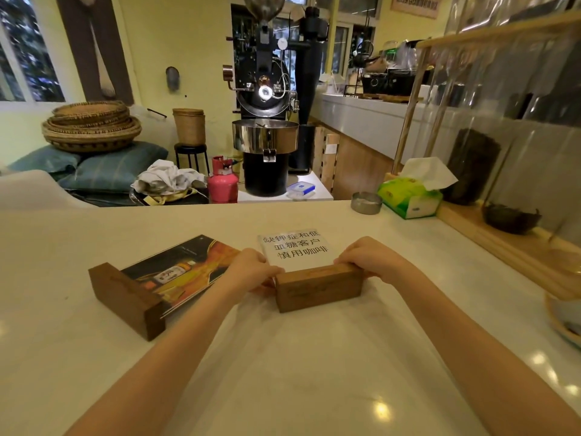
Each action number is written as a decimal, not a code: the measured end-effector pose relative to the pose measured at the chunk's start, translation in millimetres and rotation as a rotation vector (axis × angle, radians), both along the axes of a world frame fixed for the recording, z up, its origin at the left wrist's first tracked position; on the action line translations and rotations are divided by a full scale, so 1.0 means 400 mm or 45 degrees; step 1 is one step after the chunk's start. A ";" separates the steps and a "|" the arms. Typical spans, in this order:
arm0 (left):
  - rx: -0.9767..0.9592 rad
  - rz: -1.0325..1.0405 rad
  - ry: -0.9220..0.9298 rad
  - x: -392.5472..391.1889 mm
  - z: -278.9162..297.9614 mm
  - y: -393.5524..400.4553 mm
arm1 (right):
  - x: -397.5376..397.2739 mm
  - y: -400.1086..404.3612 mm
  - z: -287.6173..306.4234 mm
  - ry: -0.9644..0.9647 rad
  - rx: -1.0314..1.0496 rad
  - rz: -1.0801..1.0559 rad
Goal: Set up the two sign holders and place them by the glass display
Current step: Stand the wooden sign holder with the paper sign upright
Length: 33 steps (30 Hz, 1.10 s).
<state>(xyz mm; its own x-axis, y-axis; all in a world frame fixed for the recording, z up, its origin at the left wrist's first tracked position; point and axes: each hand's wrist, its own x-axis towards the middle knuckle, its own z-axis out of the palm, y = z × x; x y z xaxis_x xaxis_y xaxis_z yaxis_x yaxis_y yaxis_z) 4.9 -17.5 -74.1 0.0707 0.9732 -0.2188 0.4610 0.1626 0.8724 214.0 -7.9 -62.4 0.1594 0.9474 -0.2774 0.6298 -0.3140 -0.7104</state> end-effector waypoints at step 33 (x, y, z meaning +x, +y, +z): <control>0.609 -0.147 0.187 -0.030 0.055 -0.017 | 0.037 -0.032 0.037 0.222 0.422 0.215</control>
<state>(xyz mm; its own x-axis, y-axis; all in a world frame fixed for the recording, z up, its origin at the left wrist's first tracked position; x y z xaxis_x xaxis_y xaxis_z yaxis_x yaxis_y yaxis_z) -6.9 -24.3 -52.3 0.1854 0.9545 0.2335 0.5757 -0.2981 0.7614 228.8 -20.7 -47.6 -0.0288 0.9989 0.0378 0.5139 0.0473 -0.8566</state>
